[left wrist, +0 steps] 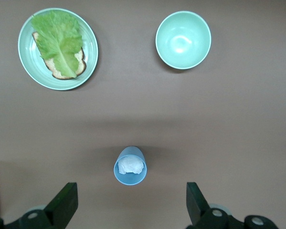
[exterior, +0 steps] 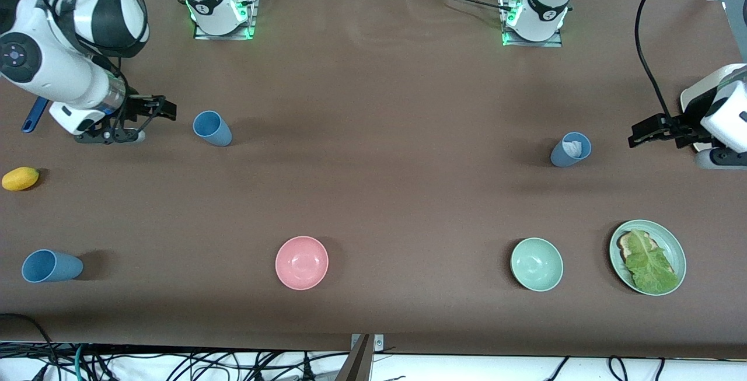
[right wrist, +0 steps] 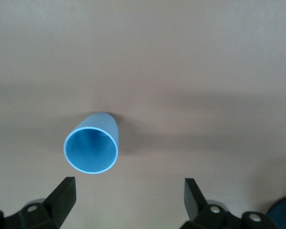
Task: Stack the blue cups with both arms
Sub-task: 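Lower the right gripper to a cup while the left gripper reaches another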
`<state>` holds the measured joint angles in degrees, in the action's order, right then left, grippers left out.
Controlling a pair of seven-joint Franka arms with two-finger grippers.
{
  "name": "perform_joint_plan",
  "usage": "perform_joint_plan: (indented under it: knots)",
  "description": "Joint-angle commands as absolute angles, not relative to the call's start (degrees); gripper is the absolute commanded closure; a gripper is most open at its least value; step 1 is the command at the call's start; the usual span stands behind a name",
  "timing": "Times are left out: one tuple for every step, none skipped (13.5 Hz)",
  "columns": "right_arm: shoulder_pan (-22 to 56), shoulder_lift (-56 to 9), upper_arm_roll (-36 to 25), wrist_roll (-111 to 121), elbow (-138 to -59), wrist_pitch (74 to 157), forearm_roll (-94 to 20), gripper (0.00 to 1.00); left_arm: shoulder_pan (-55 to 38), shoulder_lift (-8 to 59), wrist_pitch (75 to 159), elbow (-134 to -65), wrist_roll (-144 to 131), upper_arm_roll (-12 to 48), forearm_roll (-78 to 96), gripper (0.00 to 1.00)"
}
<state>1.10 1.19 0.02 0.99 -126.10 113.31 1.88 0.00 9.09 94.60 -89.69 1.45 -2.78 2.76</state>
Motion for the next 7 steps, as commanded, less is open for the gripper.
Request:
perform_joint_plan:
  knots:
    - [1.0, 3.3, 0.1, 1.4, -131.5, 117.3, 1.1, 0.00, 0.0, 10.0, 94.0, -90.1, 1.3, -2.5, 1.3, 0.00]
    - [1.0, 2.7, 0.1, 1.5, -132.5, 119.2, 1.1, 0.00, -0.3, 9.7, 94.2, -93.0, 1.4, -2.4, 1.1, 0.00]
    - [1.0, 1.9, 0.1, 1.4, -133.6, 121.4, 1.1, 0.00, -0.5, 9.1, 95.3, -96.0, 1.4, -1.9, 1.1, 0.00]
    - [1.0, 0.9, 0.1, 1.4, -134.5, 123.8, 1.1, 0.00, -0.5, 7.3, 96.9, -98.7, 1.4, -1.6, 1.1, 0.00]
    - [1.0, -0.1, 0.2, 1.4, -135.3, 125.7, 1.1, 0.00, -0.4, 5.5, 99.5, -102.9, 1.3, -1.6, 1.1, 0.00]
    - [1.0, -0.9, 0.1, 1.4, -135.7, 126.9, 1.1, 0.00, -0.4, 2.9, 103.8, -108.4, 1.3, -1.5, 1.1, 0.00]
    - [1.0, -1.8, 0.2, 1.4, -135.7, 127.3, 1.1, 0.00, -0.4, 0.3, 108.8, -114.1, 1.1, -1.4, 1.1, 0.00]
